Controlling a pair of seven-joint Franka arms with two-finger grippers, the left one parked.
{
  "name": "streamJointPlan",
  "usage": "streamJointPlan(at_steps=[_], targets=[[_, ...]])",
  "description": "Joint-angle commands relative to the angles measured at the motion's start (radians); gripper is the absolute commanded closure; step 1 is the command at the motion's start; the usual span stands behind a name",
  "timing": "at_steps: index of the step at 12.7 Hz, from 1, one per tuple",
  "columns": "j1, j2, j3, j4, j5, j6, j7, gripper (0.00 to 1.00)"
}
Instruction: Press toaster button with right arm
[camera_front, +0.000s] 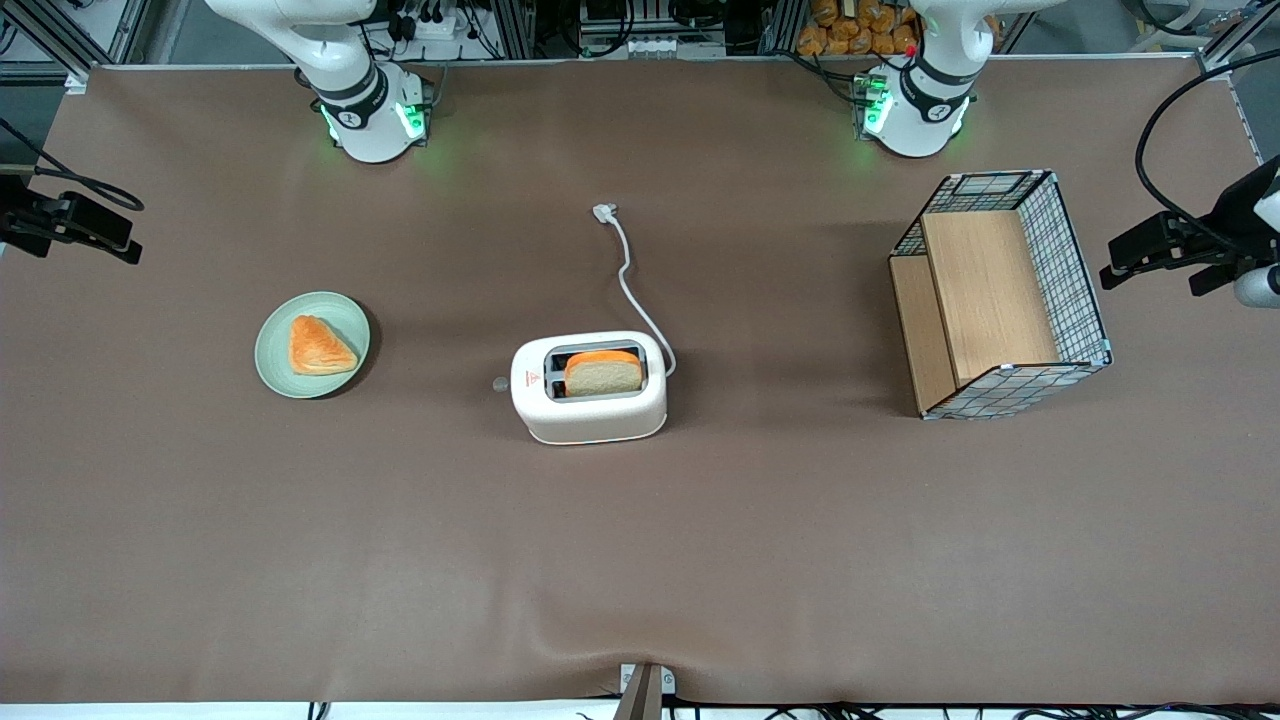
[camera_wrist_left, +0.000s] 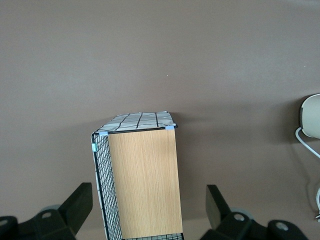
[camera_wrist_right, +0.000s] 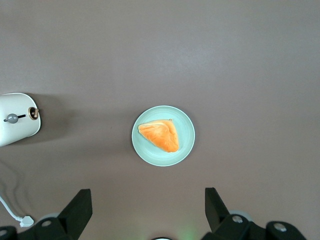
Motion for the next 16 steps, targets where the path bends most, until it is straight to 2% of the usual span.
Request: streamJointPlan(at_steps=[1,6,8,16], targets=[[0.002,-0.003,-0.006,0.005,0.002,-0.005,0.003,0.00],[0.005,0.000,-0.005,0.010,0.010,-0.005,0.003,0.00],[-0.002,0.000,-0.009,0.010,0.045,-0.007,0.000,0.00],[-0.001,0.005,-0.009,0.011,0.059,-0.007,-0.005,0.00]])
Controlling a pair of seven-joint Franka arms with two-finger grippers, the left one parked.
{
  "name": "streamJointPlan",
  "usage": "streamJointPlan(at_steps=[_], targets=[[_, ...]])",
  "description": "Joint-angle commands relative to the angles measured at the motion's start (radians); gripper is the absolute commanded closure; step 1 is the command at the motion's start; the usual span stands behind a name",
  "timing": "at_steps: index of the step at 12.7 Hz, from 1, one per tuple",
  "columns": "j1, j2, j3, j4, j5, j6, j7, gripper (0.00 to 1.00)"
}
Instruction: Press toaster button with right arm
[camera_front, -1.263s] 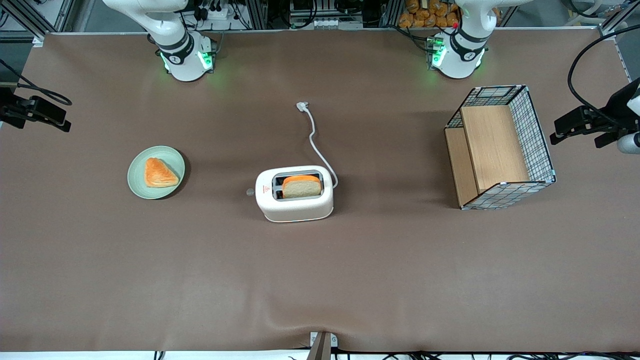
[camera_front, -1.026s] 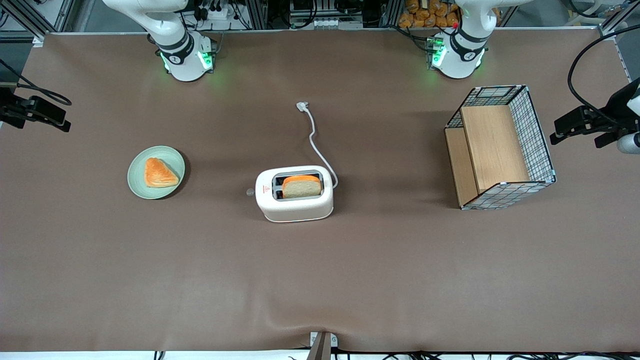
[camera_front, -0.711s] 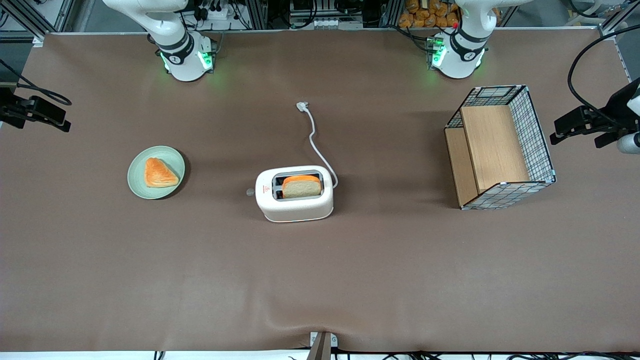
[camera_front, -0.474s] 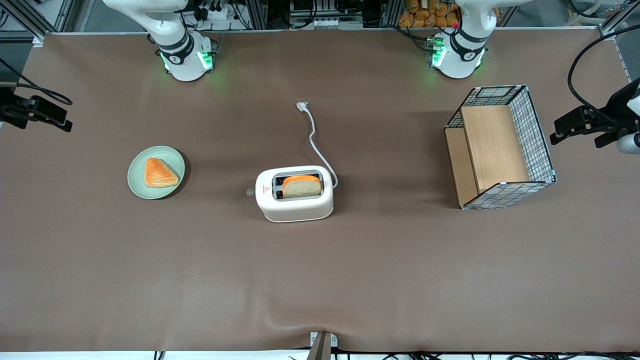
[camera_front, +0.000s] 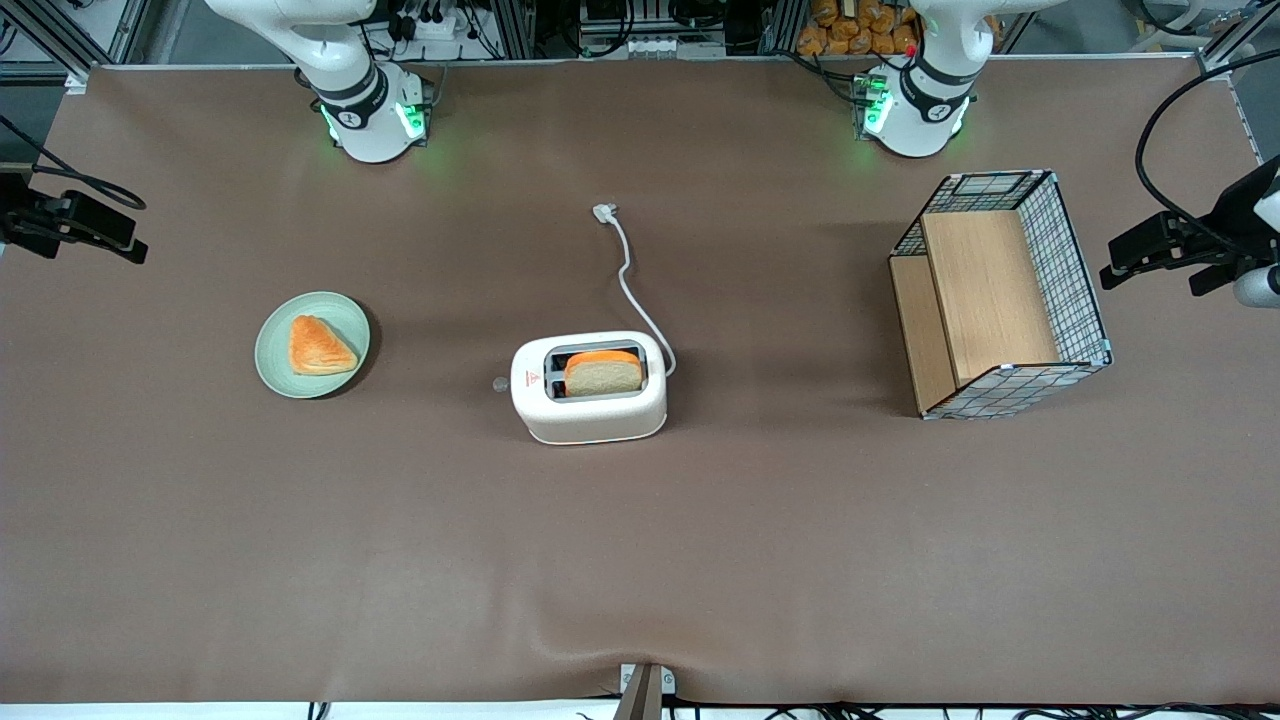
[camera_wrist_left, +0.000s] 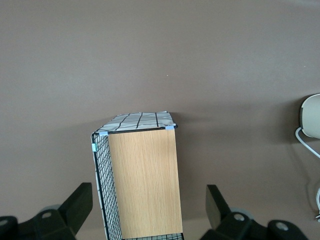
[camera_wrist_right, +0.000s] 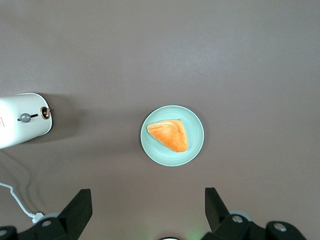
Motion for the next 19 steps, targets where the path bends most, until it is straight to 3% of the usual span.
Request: streamJointPlan(at_steps=[1,12,14,16,17,19], targets=[[0.001,0.008,-0.001,0.011,0.014,-0.010,-0.006,0.00],[0.011,0.043,0.004,-0.008,0.040,-0.028,-0.028,0.00],[-0.005,0.066,-0.002,-0.047,0.138,-0.033,-0.034,0.00],[-0.009,0.095,-0.002,-0.067,0.192,-0.025,-0.031,0.00],[-0.001,0.108,-0.002,-0.070,0.215,-0.025,-0.025,0.04],[0.008,0.158,-0.002,-0.071,0.277,-0.012,-0.020,0.31]])
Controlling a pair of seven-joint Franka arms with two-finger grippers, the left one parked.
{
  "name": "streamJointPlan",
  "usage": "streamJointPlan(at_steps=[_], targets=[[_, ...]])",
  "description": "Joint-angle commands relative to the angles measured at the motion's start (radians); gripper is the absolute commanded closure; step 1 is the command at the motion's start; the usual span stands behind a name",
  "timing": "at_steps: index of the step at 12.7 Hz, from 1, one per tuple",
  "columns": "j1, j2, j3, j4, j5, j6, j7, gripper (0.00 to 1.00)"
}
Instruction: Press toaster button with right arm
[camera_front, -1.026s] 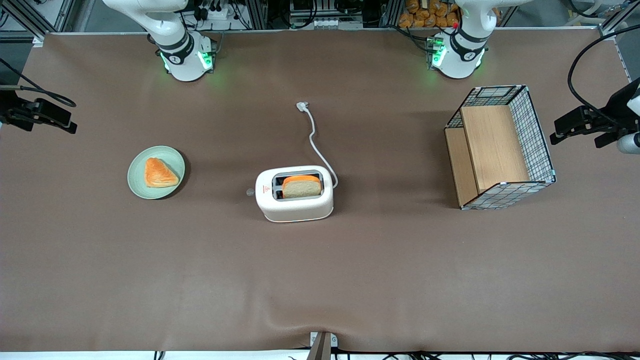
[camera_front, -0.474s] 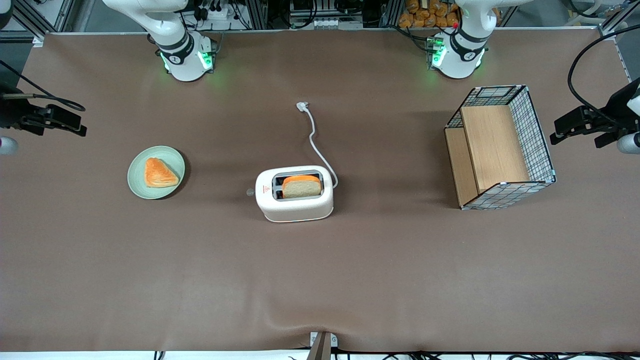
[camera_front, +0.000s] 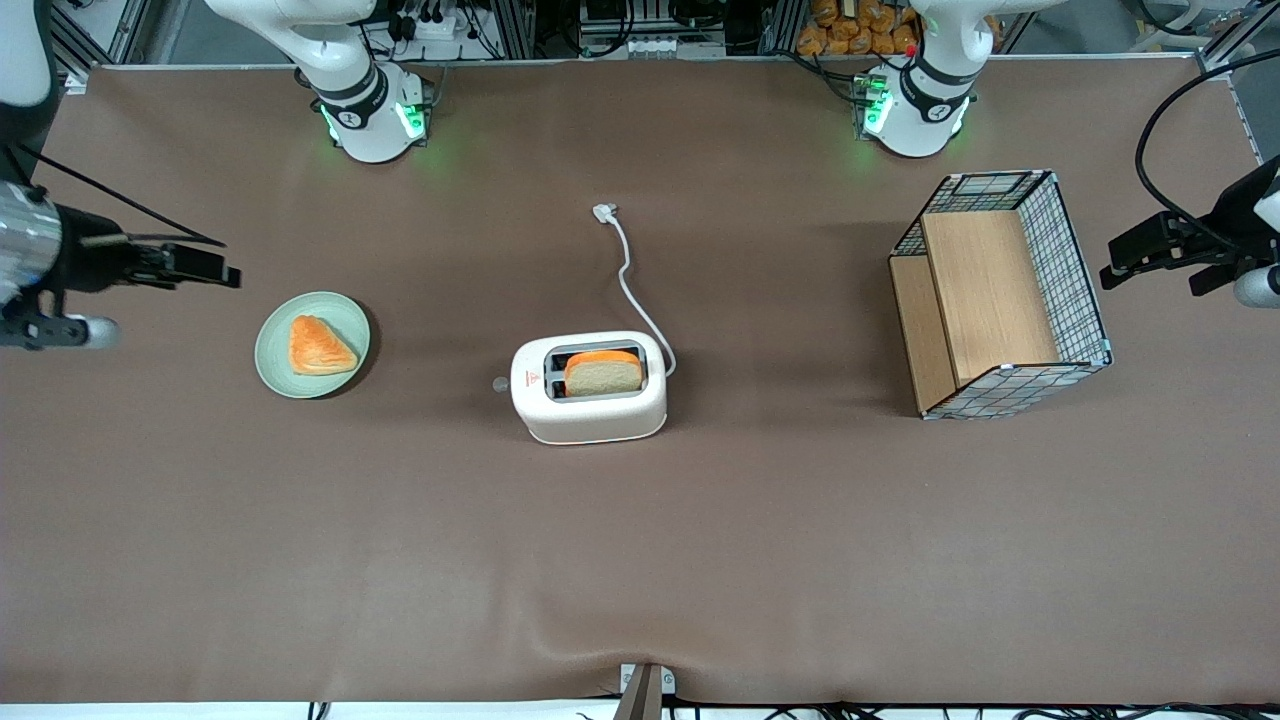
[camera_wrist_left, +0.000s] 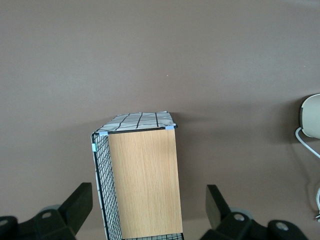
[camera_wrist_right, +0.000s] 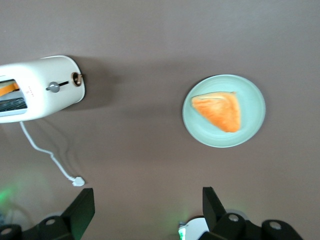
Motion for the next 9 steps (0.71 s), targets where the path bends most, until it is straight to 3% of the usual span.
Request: streamJointPlan(at_steps=[1,5,9], targets=[[0.005,0.065,0.002,0.001,0.098,0.012,-0.001,0.45],[0.018,0.164,0.003,-0.001,0.216,0.018,-0.004,1.00],[0.085,0.204,0.005,-0.050,0.259,0.165,-0.012,1.00]])
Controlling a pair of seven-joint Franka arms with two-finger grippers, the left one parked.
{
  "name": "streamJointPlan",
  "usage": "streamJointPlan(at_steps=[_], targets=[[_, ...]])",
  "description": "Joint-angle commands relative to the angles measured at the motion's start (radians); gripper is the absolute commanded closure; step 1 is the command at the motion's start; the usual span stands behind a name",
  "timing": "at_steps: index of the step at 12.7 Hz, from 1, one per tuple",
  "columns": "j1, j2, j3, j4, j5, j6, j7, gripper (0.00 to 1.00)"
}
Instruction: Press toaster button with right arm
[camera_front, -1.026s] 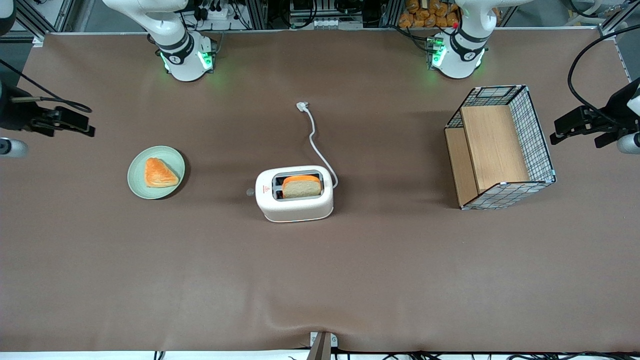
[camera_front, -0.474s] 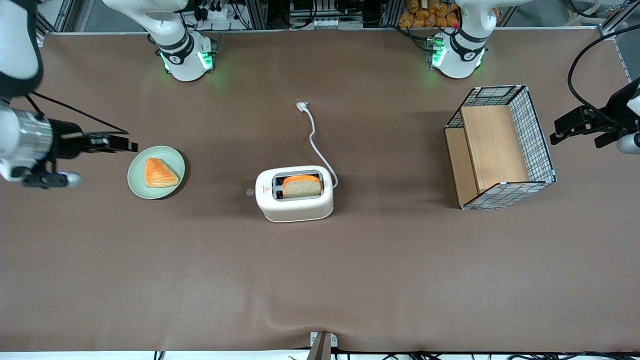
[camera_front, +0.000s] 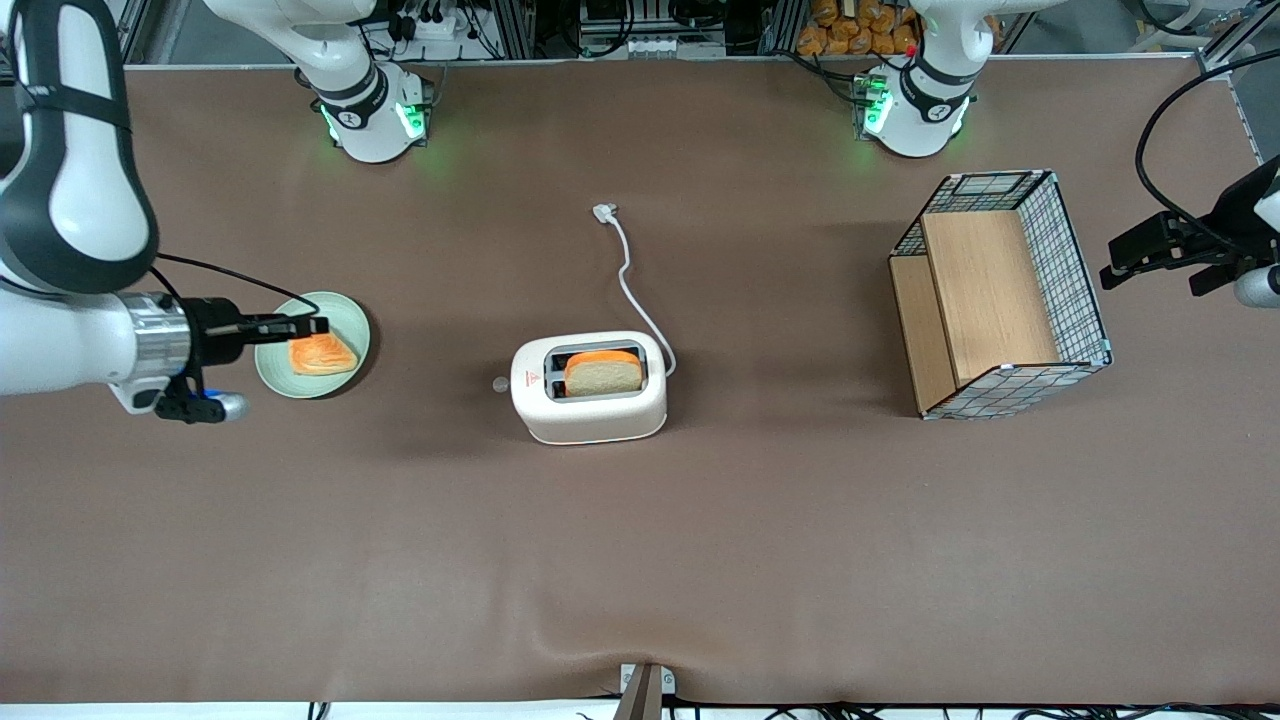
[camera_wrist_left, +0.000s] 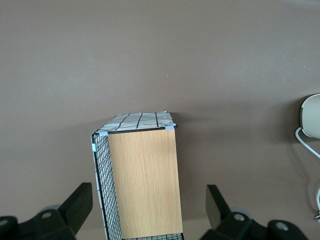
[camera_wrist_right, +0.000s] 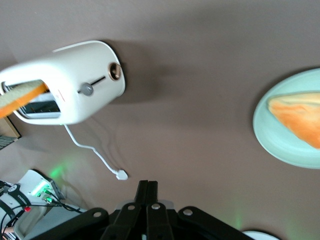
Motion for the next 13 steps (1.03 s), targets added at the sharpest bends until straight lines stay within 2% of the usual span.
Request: streamJointPlan(at_steps=[1,4,6,9,13], targets=[[0.065,0.002,-0.003,-0.066,0.065,0.126,-0.008,1.00],[0.102,0.007,-0.003,-0.165,0.128,0.262,-0.031,1.00],[0.117,0.013,-0.001,-0.212,0.143,0.335,-0.073,1.00],[0.119,0.057,-0.001,-0.213,0.239,0.356,-0.082,1.00],[0.154,0.071,-0.001,-0.213,0.270,0.425,-0.087,1.00]])
